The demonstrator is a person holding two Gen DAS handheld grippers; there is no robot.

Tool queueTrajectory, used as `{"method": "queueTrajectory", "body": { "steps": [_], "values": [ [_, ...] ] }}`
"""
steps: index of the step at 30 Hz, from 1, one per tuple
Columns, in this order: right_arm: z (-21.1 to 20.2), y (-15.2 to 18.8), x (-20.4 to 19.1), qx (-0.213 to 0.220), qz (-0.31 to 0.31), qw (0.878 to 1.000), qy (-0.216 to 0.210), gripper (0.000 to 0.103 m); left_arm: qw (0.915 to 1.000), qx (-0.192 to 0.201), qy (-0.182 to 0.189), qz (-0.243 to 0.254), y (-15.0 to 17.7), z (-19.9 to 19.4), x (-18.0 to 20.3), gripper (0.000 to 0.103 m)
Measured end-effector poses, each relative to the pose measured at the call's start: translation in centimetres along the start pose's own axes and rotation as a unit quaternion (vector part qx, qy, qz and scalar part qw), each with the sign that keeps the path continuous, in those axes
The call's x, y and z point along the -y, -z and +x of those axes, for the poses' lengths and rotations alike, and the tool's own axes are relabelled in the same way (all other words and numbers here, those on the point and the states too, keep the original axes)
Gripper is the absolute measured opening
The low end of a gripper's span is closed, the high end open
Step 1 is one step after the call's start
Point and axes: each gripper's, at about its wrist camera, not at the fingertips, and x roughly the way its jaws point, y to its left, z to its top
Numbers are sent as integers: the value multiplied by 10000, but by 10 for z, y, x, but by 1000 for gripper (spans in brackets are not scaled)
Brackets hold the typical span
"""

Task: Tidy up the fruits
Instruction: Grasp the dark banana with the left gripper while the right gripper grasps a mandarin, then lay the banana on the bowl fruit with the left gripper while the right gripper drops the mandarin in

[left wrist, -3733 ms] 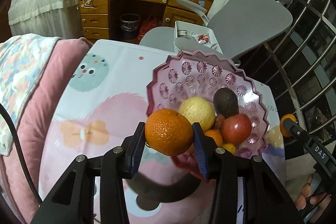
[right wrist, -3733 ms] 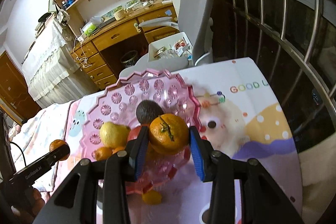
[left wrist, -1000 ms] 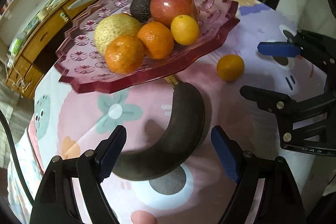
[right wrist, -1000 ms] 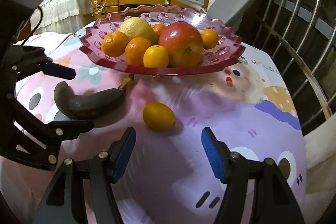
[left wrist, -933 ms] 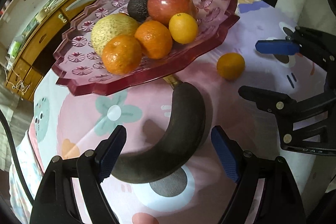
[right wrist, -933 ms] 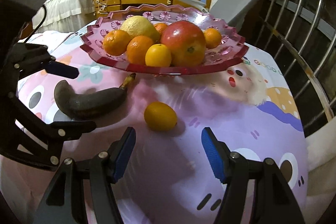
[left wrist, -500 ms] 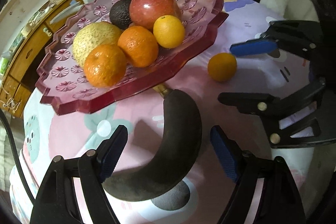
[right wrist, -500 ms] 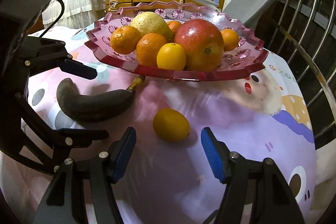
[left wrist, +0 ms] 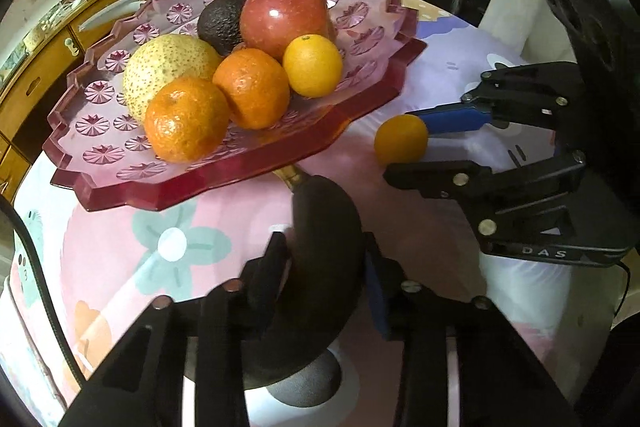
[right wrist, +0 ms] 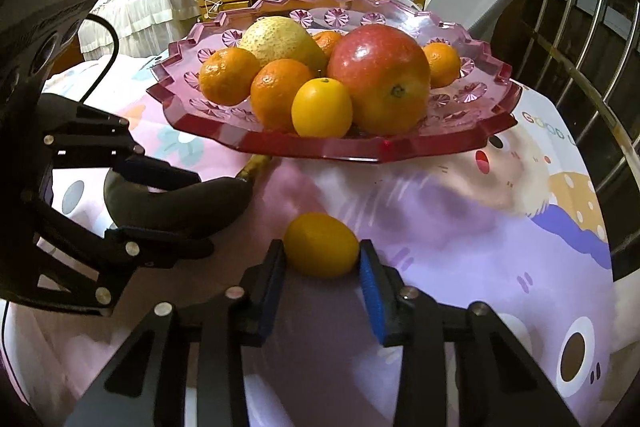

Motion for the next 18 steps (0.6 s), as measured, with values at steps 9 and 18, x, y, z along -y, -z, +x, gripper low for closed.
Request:
{"method": "queueTrajectory", "body": {
  "steps": [9,18],
  "values": [
    [-4,2,-3,-77,74,9999,-94,37,9998,88,-149,-94,11,-11,13,31],
    [-19,16,-7,-77,234,9997,-76,37,9985,107,-43,-531,40,-34,25,30]
  ]
}}
